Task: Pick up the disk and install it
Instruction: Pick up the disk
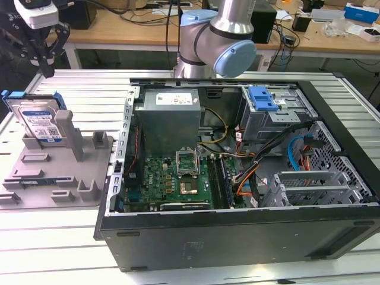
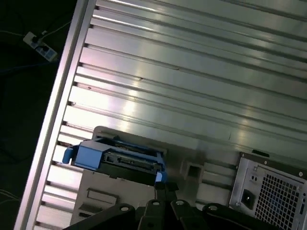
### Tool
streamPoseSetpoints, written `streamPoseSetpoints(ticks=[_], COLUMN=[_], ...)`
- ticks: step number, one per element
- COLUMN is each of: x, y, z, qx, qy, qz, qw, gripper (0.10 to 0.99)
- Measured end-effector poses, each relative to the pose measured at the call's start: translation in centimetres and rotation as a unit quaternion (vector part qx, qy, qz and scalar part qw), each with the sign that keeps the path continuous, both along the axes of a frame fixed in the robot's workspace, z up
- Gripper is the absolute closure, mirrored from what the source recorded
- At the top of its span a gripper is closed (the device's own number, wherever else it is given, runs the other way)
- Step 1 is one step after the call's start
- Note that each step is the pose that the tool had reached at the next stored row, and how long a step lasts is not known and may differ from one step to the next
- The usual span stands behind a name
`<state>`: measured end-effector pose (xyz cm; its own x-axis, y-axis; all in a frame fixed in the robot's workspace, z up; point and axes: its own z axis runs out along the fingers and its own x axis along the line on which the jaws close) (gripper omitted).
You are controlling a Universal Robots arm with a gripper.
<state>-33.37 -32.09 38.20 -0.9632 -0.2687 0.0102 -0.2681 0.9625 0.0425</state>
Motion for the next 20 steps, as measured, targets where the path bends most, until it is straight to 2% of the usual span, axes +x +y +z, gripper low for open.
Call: streamPoseSetpoints(ticks=[5, 6, 8, 10, 12, 16, 18, 20], x=[0.00, 0.00, 0.00, 0.00, 0.00, 0.00, 0.00, 0.00], y=[0.06, 0.07, 0.08, 0.08, 0.08, 0.08, 0.08, 0.08], z=[0.00, 0.00, 0.00, 0.00, 0.00, 0.00, 0.00, 0.00], qx=[0.0000, 0.0000, 0.0000, 0.0000, 0.0000, 0.0000, 0.0000, 0.0000], qy=[0.0000, 0.0000, 0.0000, 0.0000, 0.0000, 0.0000, 0.0000, 0.0000], qz=[0.047, 0.062, 0.095, 0.113, 0.134, 0.175, 0.195, 0.217], qw=[0.9989, 0.9981, 0.9955, 0.9935, 0.9910, 0.9845, 0.9807, 0.9762], gripper=[0.980, 0.980, 0.980, 0.980, 0.980, 0.980, 0.980, 0.980])
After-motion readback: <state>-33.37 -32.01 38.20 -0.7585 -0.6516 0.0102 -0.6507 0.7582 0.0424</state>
